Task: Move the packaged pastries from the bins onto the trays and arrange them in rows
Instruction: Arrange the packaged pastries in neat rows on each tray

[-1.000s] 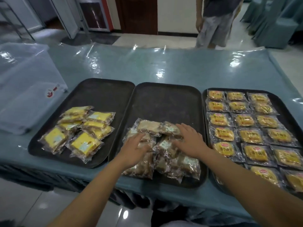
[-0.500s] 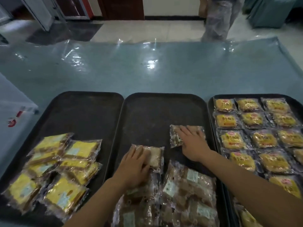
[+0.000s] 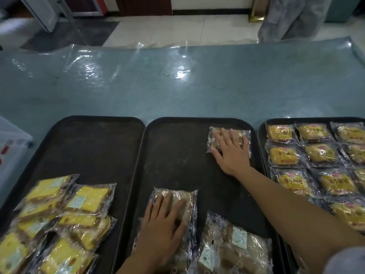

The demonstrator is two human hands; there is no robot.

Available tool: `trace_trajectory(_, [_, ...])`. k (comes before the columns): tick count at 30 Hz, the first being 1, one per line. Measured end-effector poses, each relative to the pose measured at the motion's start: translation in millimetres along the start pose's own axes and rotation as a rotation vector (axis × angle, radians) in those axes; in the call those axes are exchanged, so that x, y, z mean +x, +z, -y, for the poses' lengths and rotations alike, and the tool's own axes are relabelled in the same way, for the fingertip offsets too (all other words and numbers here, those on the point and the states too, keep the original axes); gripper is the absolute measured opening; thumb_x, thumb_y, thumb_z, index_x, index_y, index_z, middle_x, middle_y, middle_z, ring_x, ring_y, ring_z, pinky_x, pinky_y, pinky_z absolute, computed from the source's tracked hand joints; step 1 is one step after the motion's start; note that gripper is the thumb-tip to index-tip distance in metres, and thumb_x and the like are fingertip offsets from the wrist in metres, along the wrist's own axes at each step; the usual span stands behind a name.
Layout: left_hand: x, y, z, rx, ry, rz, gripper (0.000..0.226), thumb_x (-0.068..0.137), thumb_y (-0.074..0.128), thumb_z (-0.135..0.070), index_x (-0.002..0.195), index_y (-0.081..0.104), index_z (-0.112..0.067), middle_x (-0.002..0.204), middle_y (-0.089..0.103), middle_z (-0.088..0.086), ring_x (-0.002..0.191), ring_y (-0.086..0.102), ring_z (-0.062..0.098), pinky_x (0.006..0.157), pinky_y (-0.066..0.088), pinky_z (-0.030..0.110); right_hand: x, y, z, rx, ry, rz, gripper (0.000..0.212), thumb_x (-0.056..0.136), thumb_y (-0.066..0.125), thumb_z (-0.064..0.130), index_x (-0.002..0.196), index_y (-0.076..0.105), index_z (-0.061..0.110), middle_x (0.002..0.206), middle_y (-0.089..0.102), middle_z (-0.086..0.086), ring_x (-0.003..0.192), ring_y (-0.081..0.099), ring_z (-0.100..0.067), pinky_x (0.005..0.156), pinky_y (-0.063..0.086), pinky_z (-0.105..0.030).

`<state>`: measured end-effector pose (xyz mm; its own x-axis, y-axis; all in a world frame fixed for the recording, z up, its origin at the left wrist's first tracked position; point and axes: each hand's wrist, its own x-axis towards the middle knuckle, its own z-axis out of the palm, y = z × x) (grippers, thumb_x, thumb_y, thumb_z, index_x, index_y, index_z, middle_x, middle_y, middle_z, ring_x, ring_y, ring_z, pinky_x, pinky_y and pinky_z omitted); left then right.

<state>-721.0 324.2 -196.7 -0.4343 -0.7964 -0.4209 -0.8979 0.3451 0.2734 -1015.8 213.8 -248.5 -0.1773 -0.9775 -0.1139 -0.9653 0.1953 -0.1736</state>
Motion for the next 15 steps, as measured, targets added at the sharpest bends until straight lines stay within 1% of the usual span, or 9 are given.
trace_trajectory(4, [4.4,4.8,-0.7,0.029,-0.032,-0.029,0.065,0.082,-0.01,-0.077,0.145,-0.018,-0.061,0.158,-0.031,-0.014,0.141,-0.04,0.008,0.117,-0.023,0.035,13.4,0.5,-7.8,-0.023,-0.049,-0.005,0.063,0.099,0.012,0.061,0.156,-0.003,0.038,0.165,-0.002,0.006,0.151,-0.009,-0.019,0.119,-0.01,-0.052])
trace_trajectory(7, [6.2,5.7,0.8,0.028,-0.037,-0.035,0.062,0.085,-0.004,-0.077,0.144,-0.017,-0.062,0.16,-0.029,-0.012,0.143,-0.037,0.01,0.116,-0.022,0.034,19.0,-2.0,-11.7,-0.03,-0.074,0.007,0.063,0.099,0.014,0.062,0.156,0.0,0.038,0.165,-0.001,0.006,0.152,-0.008,-0.019,0.119,-0.008,-0.053])
trace_trajectory(11, [5.4,1.1,-3.4,0.052,-0.037,-0.035,0.064,0.084,-0.007,-0.075,0.146,-0.015,-0.06,0.161,-0.026,-0.011,0.144,-0.036,0.013,0.117,-0.021,0.036,15.4,-13.5,-10.2,0.015,-0.066,0.022,0.064,0.098,0.02,0.062,0.156,0.003,0.039,0.166,0.001,0.005,0.152,-0.007,-0.019,0.119,-0.007,-0.054])
trace_trajectory(13, [3.7,-2.2,-4.6,0.027,-0.049,-0.036,0.07,0.081,-0.007,-0.075,0.149,-0.012,-0.057,0.162,-0.023,-0.01,0.145,-0.034,0.014,0.117,-0.022,0.038,-0.3,-21.1,-1.0,0.117,-0.033,-0.019,0.064,0.099,0.026,0.06,0.155,0.006,0.039,0.166,0.001,0.003,0.152,-0.006,-0.02,0.12,-0.008,-0.053])
trace_trajectory(15, [0.6,-4.1,-6.2,0.023,-0.066,0.008,0.083,0.072,-0.015,-0.084,0.15,-0.013,-0.054,0.161,-0.026,-0.009,0.146,-0.033,0.015,0.118,-0.023,0.042,-30.1,-27.3,11.0,0.215,0.002,-0.029,0.065,0.098,0.033,0.057,0.155,0.009,0.037,0.166,0.001,0.001,0.152,-0.005,-0.021,0.119,-0.005,-0.051])
